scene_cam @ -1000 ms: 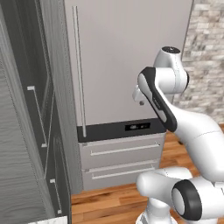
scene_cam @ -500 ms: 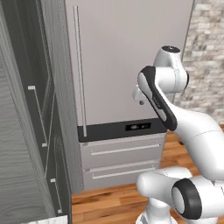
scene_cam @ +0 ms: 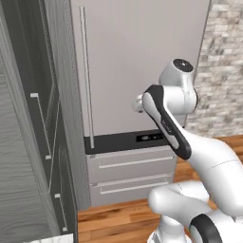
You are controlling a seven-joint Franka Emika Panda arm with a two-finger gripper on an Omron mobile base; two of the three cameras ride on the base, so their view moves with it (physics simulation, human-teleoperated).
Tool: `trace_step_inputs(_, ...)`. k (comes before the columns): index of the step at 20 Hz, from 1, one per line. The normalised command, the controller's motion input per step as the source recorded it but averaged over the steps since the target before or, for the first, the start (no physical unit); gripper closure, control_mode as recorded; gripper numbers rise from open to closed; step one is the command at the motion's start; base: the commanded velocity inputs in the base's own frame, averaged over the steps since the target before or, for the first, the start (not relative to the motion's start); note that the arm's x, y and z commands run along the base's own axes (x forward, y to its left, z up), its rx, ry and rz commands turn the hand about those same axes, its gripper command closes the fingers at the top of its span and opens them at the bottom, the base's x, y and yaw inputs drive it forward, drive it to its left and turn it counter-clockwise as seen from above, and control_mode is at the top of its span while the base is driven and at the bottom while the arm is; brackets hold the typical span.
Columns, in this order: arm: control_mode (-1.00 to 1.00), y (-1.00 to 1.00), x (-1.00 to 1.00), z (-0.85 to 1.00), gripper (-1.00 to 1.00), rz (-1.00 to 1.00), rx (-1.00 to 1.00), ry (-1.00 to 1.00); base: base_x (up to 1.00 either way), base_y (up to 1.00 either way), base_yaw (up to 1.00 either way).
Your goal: Open the fridge, remove the orange, carrot, and steak, and place them on any counter.
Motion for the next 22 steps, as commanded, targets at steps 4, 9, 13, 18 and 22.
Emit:
trace_step_inputs(4, -1.0, 0.48, 0.04, 0.0, -1.0, 0.02, 0.08, -0.29, 0.0, 0.0, 0.0)
trace_step_inputs(9, -1.0, 0.49, 0.26, 0.0, -1.0, 0.0, 0.02, -0.07, 0.0, 0.0, 0.0)
trace_step_inputs(13, -1.0, 0.57, 0.28, 0.0, -1.0, -0.02, 0.0, 0.04, 0.0, 0.0, 0.0)
trace_step_inputs(18, -1.0, 0.43, 0.34, 0.0, -1.0, -0.05, 0.0, 0.04, 0.0, 0.0, 0.0)
trace_step_inputs(22, -1.0, 0.32, 0.35, 0.0, -1.0, -0.04, 0.0, 0.0, 0.0, 0.0, 0.0)
